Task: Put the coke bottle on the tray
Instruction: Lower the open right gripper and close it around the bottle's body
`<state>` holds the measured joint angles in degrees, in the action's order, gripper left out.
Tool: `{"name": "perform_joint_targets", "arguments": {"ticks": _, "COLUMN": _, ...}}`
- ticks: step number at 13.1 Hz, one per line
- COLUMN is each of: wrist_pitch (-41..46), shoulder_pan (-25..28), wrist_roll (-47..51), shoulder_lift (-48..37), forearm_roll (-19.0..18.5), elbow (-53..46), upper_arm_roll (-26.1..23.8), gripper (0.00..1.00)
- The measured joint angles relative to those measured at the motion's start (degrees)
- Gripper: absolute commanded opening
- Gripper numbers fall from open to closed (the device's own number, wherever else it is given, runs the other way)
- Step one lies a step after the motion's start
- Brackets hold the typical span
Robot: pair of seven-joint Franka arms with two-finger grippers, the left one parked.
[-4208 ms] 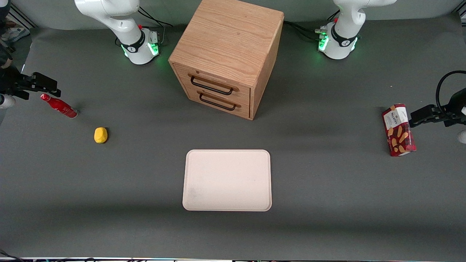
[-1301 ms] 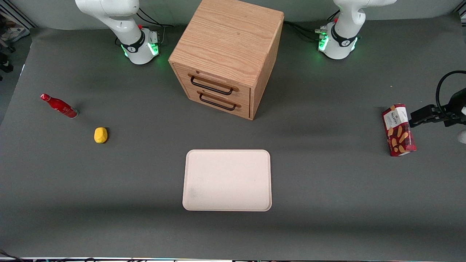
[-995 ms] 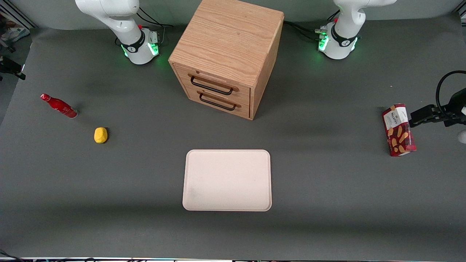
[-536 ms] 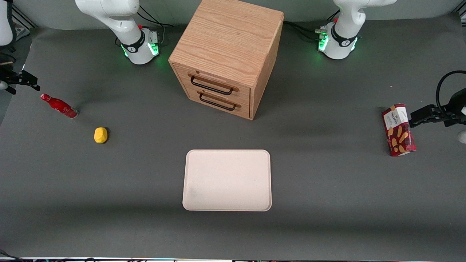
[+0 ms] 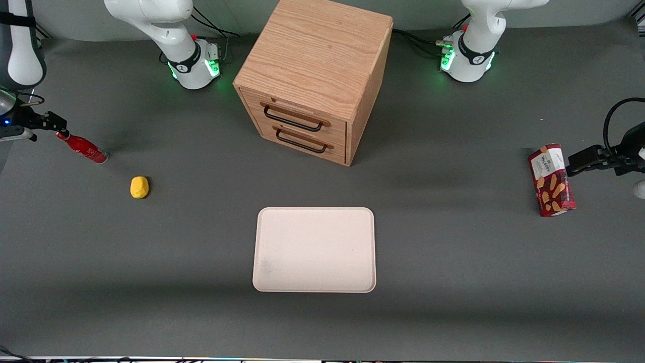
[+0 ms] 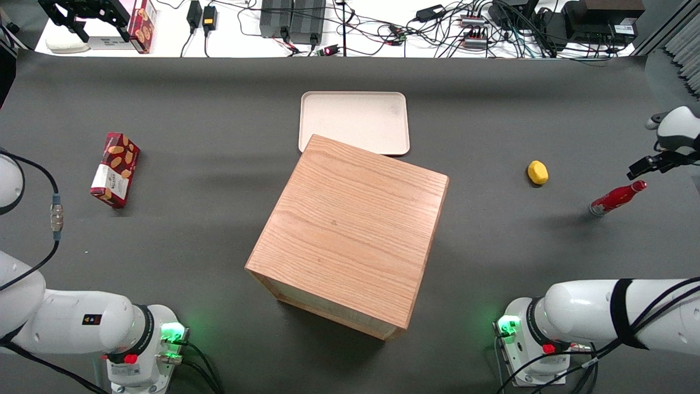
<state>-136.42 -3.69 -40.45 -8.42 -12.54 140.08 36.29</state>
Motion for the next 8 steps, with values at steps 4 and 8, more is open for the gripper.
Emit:
{"name": "perform_joint_targets", "arguments": {"ticks": 4, "wrist_pitch": -1.9, "shoulder_pan": -0.4, "wrist_roll": 0.0, "shoulder_lift": 0.3, "forearm_roll": 0.0, "elbow": 2.4, "upper_arm_roll": 0.3, "gripper": 1.0}}
{"name": "perform_joint_targets", "arguments": {"ticks": 8, "wrist_pitch": -1.9, "shoulder_pan": -0.6, "wrist_roll": -0.7, "shoulder_lift": 0.3, "forearm_roll": 0.0, "elbow": 2.5, "upper_arm_roll": 0.7, "gripper": 0.96}}
